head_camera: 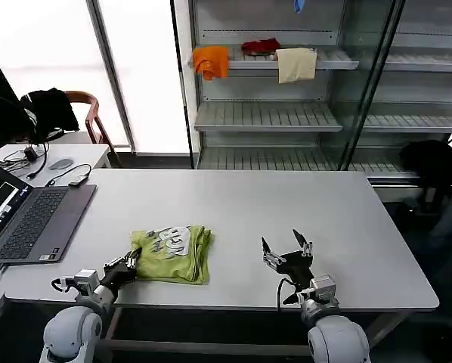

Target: Fold and organize the clothes.

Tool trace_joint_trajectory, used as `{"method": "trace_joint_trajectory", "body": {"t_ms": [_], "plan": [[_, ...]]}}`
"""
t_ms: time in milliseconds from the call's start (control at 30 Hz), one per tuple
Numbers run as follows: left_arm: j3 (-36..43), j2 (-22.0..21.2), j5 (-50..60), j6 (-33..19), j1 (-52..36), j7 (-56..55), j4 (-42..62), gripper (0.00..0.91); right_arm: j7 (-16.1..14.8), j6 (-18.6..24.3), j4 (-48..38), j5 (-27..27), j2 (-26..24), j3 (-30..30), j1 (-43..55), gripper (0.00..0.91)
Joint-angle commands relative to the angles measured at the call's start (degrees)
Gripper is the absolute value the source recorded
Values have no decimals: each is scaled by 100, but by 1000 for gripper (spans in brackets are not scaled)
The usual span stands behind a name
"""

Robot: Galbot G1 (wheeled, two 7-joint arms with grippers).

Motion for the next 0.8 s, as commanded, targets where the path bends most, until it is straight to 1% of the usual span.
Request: {"method": "trace_joint_trajectory", "body": {"t_ms": [33, 100, 233, 467, 567, 633, 800], "plan": [[-111, 33, -33, -137, -1, 31, 8, 10, 7, -11, 20, 3, 3, 3, 2, 907], [-247, 114, 633, -557, 1, 119, 22, 10, 7, -11, 24, 8, -7, 17, 1, 907], [-698, 512, 1138, -714, -19, 344, -57, 10, -1, -3, 9, 79, -50, 54, 14, 907], [-1343, 1638, 1335, -743, -152, 704, -19, 10, -4, 61, -107, 143, -74, 28, 77, 907], [-1498, 2044, 1330, -712, -232, 804, 9, 10, -4, 85, -129, 161, -74, 9, 100, 907], [-1544, 2291, 1335, -703, -292, 858, 49, 10, -9, 91, -145, 191, -92, 8, 113, 907], [-1641, 2654, 1360, -632, -428, 1119, 29, 10, -9, 172, -243, 258, -136, 43, 102, 907]]}}
